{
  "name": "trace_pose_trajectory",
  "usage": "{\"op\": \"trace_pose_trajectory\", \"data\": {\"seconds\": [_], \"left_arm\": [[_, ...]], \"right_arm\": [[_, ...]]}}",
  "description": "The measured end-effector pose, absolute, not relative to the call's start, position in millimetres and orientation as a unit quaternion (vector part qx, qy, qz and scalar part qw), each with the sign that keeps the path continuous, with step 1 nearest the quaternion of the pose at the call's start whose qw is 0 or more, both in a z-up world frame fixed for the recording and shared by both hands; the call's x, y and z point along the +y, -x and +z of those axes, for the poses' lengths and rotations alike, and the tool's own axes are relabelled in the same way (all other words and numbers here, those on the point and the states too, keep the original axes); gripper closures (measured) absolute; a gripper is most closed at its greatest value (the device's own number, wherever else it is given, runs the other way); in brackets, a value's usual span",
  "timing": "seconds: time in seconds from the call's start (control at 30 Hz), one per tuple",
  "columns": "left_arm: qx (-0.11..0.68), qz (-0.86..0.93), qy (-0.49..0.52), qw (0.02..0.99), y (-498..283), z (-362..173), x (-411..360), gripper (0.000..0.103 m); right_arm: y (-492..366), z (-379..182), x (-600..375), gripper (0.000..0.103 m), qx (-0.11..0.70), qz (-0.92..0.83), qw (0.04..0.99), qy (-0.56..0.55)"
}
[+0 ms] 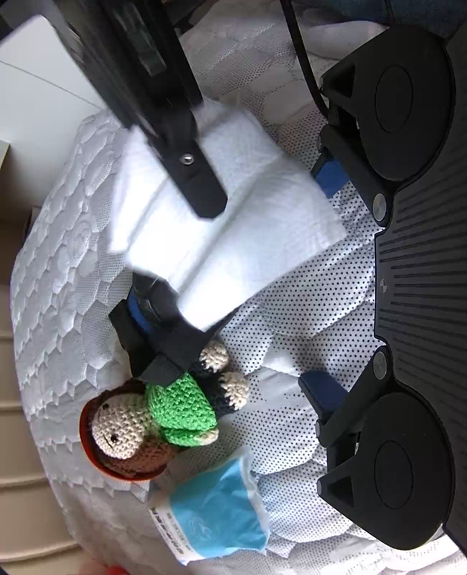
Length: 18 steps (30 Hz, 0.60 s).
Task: Organize soft objects
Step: 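Wipe the cap's blue lining with the towel in the right tool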
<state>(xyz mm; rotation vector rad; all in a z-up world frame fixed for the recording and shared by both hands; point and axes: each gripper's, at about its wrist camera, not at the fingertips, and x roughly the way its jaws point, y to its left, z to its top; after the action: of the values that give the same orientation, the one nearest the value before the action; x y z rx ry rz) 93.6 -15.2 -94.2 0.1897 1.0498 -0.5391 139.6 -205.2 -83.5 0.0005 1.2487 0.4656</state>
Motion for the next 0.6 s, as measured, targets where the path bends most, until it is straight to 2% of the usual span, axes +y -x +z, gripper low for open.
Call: {"op": "trace_pose_trajectory", "data": {"seconds": [0.27, 0.43, 0.6], "left_arm": [[0.432, -0.321, 0.025, 0.842, -103.9, -85.3, -42.4, 0.0], [0.448, -0.313, 0.014, 0.837, -117.5, -78.3, -47.4, 0.0], [0.453, -0.33, -0.012, 0.828, -134.1, -88.9, -68.5, 0.0]], "right_arm": [[-158.8, -81.2, -240.2, 0.089, 0.537, 0.172, 0.825, 0.023], [-164.1, -76.5, -255.1, 0.089, 0.506, 0.162, 0.847, 0.034], [-166.9, -67.6, -275.3, 0.088, 0.487, 0.156, 0.859, -0.005]]}}
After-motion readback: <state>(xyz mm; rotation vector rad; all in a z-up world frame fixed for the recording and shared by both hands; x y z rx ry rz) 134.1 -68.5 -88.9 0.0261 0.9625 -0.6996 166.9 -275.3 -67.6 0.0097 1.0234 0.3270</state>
